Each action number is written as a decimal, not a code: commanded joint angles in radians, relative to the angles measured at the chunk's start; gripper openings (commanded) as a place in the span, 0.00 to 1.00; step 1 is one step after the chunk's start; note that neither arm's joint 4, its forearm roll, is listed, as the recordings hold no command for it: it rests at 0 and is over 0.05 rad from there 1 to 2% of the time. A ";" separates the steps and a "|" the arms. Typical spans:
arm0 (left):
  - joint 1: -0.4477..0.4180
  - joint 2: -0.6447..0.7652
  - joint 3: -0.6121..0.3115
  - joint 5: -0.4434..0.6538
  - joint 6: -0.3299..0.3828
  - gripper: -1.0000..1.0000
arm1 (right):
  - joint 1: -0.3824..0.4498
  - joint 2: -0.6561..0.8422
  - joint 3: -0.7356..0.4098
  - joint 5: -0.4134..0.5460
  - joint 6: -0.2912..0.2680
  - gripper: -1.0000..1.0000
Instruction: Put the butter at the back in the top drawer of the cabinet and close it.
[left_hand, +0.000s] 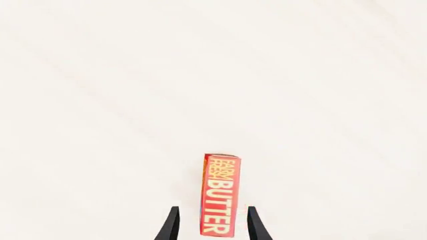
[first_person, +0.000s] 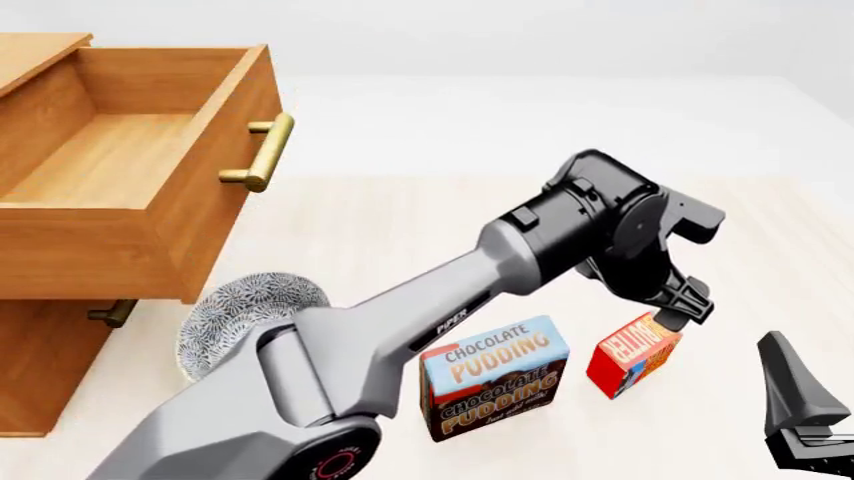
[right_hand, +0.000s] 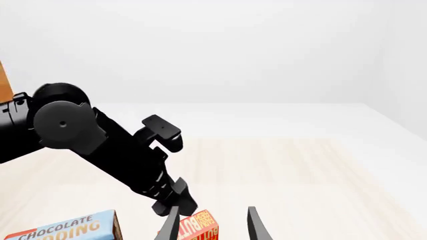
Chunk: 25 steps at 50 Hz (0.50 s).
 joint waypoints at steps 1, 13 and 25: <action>-0.005 0.017 -0.010 0.001 -0.007 1.00 | 0.000 0.000 0.000 0.000 0.000 1.00; -0.009 0.044 -0.039 0.010 -0.017 1.00 | 0.000 0.000 0.000 0.000 0.000 1.00; -0.015 0.045 -0.020 -0.003 -0.026 1.00 | 0.000 0.000 0.000 0.000 0.000 1.00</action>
